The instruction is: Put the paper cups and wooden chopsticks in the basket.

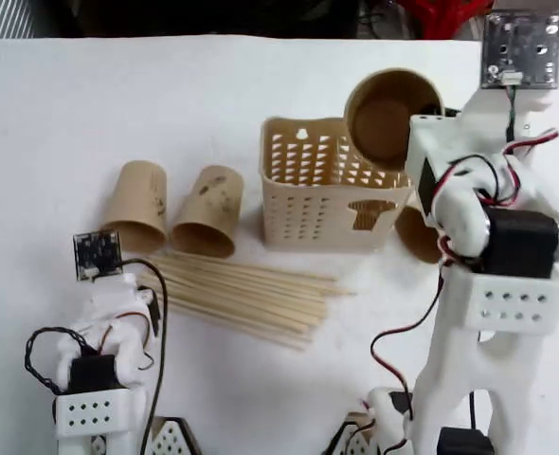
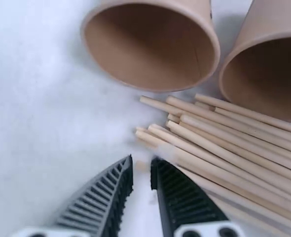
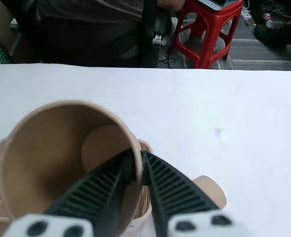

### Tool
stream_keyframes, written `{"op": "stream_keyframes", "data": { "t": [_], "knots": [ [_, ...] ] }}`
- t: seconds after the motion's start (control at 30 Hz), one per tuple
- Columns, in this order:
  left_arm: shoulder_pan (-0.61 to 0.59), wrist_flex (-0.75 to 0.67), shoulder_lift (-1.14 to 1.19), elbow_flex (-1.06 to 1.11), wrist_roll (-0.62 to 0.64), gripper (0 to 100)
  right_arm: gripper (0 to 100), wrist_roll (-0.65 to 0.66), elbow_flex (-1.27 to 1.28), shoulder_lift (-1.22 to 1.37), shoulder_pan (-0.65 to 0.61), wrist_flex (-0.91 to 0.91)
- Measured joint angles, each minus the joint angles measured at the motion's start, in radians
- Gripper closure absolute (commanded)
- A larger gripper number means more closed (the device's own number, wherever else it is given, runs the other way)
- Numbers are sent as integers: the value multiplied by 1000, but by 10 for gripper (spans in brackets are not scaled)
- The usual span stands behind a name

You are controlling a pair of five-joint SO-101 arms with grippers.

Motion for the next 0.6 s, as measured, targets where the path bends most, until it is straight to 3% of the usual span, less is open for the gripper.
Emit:
{"op": "stream_keyframes", "data": {
  "t": [0.37, 0.6],
  "knots": [
    [0, 0, 0, 0, 0, 915, 974, 0, 57, 2, 0, -26],
    [0, 0, 0, 0, 0, 915, 824, 0, 60, 2, 0, -11]
  ]
}}
